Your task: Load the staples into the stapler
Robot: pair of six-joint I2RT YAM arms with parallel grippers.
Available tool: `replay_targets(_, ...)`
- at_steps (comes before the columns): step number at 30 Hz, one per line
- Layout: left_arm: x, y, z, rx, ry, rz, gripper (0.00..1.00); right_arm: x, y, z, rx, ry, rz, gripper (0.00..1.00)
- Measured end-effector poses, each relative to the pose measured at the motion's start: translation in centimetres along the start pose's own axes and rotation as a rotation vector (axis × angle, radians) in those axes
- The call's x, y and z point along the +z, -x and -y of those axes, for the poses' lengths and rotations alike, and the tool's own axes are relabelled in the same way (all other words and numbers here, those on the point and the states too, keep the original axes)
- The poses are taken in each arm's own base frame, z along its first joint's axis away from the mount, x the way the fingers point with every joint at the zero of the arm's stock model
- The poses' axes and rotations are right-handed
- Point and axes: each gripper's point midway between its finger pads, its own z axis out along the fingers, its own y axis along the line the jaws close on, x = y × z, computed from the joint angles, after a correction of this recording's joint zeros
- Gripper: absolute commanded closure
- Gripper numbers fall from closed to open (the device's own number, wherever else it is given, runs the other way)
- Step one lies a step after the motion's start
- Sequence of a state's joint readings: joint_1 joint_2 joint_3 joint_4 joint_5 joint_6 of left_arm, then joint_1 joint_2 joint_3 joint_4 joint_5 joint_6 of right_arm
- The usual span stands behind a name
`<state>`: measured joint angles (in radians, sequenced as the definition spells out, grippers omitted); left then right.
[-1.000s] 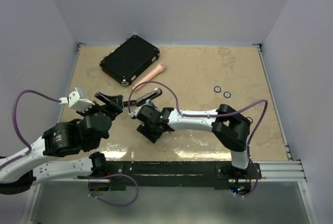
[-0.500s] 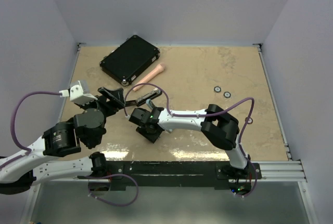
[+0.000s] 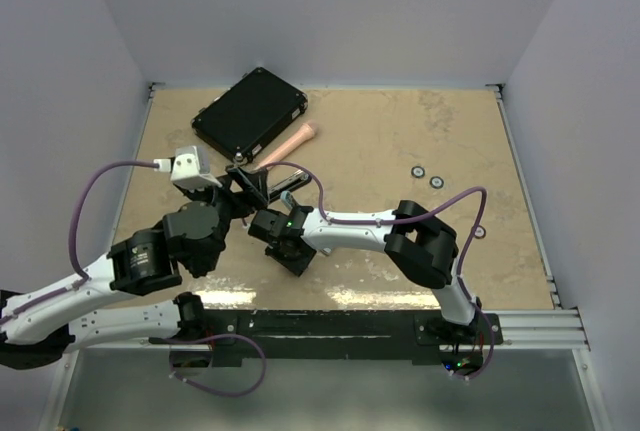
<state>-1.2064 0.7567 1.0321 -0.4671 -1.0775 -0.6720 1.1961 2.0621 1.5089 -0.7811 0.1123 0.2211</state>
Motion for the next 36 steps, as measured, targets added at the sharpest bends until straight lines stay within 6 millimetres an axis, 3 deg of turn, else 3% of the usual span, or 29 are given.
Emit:
replay_targets(6,0.4,-0.7,0.5,0.012,-0.022,-0.023,0.18,0.0,-0.1,-0.1,0.001,0.006,-0.003,0.83)
replay_targets(12,2.5,-1.0,-1.0,-0.008,0.004,-0.047,0.18,-0.2,-0.2,0.2,0.018,0.026,0.029,0.88)
replay_targets(18,4.2,-1.6,-2.6,-0.028,0.013,-0.088,0.17,-2.8,-0.1,2.4,0.080,0.067,0.157,0.90)
replay_targets(22,5.1,-1.7,-3.4,-0.059,-0.002,-0.089,0.17,-5.9,0.5,5.0,0.158,0.119,0.339,0.89)
replay_targets(27,5.7,-3.7,-2.9,-0.110,-0.091,-0.134,0.14,-11.5,1.2,8.5,0.222,0.130,0.638,0.89)
replay_targets(32,6.3,-6.8,0.9,-0.192,-0.264,-0.252,0.10,-18.8,2.1,9.3,0.170,0.131,1.000,0.89)
replay_targets(36,6.4,-8.9,4.7,-0.270,-0.420,-0.372,0.08,-23.1,1.7,9.7,0.122,0.108,1.218,0.89)
